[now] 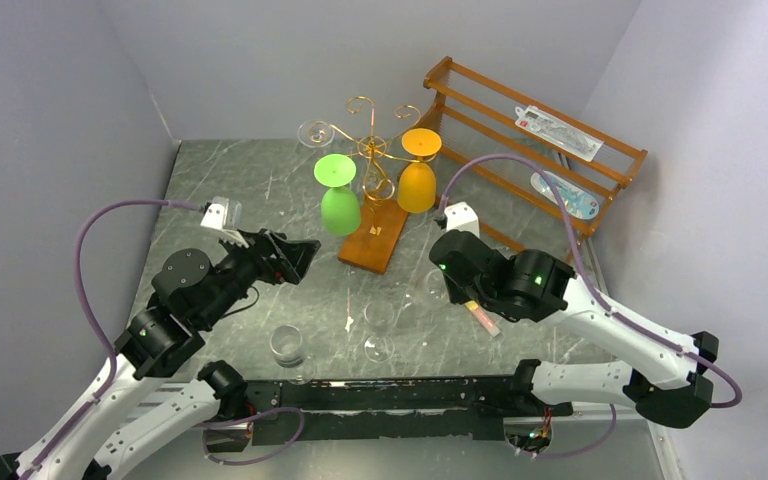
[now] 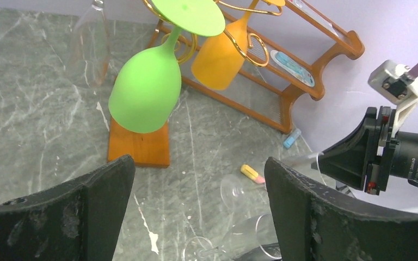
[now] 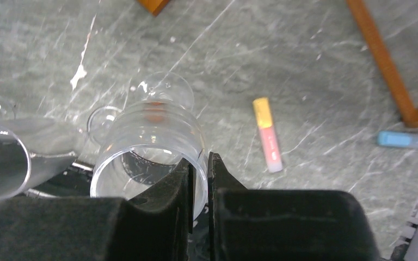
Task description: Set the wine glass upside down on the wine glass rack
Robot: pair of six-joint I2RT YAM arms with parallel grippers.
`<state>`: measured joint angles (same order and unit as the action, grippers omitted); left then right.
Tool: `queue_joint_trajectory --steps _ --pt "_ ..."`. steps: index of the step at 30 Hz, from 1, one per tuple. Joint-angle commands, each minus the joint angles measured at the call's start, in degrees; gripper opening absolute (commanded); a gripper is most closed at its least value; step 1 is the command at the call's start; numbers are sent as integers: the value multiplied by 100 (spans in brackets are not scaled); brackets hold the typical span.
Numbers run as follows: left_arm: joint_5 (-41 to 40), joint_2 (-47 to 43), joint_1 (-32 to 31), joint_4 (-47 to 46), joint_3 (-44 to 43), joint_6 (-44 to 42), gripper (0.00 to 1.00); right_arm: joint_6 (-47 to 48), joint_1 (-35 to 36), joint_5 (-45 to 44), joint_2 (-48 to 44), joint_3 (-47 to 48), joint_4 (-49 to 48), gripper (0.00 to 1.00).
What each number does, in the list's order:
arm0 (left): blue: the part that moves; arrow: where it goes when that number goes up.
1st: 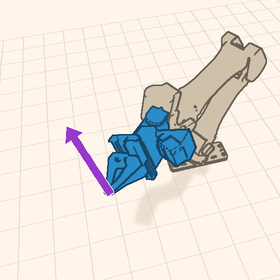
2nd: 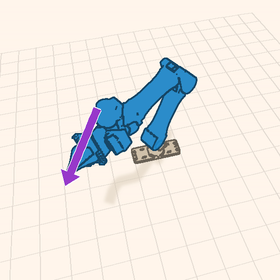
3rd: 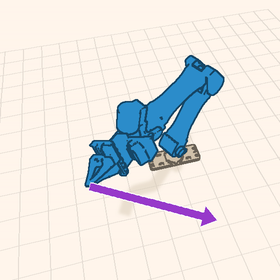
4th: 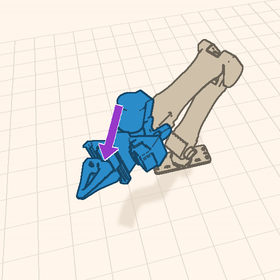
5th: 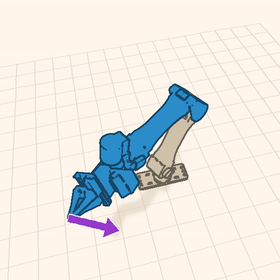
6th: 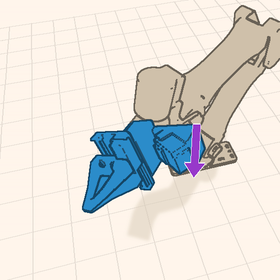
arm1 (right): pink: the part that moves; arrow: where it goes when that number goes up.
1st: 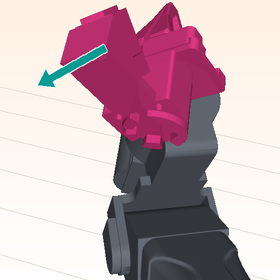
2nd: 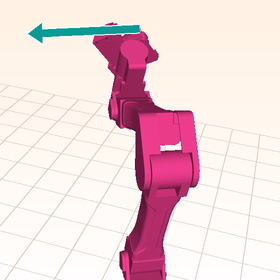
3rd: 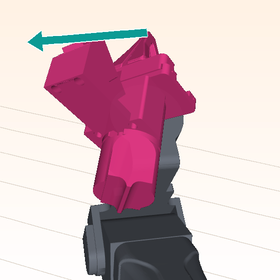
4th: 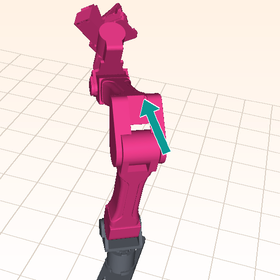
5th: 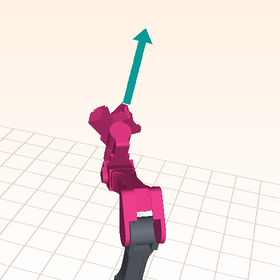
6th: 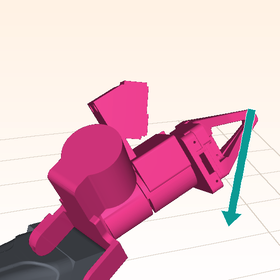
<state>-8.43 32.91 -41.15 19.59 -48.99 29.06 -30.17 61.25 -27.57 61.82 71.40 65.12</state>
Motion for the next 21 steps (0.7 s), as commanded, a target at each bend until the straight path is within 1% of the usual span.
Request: queue_joint_trajectory --steps 1,3,6,7,8,12,15,17,21 --pt "-112 57 -9 273 -247 548 93 366 36 -806 -160 217 -415 0" --pt "-252 104 -10 443 -342 815 95 559 37 -750 -372 153 -936 0" --pt "-756 174 -14 970 -448 1310 96 837 36 -501 -812 -68 -1999 0" --pt "-793 180 -12 1006 -430 1261 96 939 36 -324 -971 -177 -2259 0" --pt "-727 174 -15 980 -381 1204 96 1025 36 -149 -1113 -266 -2684 0" --pt "-225 52 -15 435 -103 1043 96 1064 33 233 -1443 -538 -3538 0" --pt "406 29 -11 -130 110 789 95 999 36 578 -1459 -640 -3926 0" --pt "692 96 -12 -321 180 645 95 862 31 675 -1446 -697 -4092 0" --pt "790 287 -15 -345 207 546 93 547 38 830 -1553 -905 -4530 0"
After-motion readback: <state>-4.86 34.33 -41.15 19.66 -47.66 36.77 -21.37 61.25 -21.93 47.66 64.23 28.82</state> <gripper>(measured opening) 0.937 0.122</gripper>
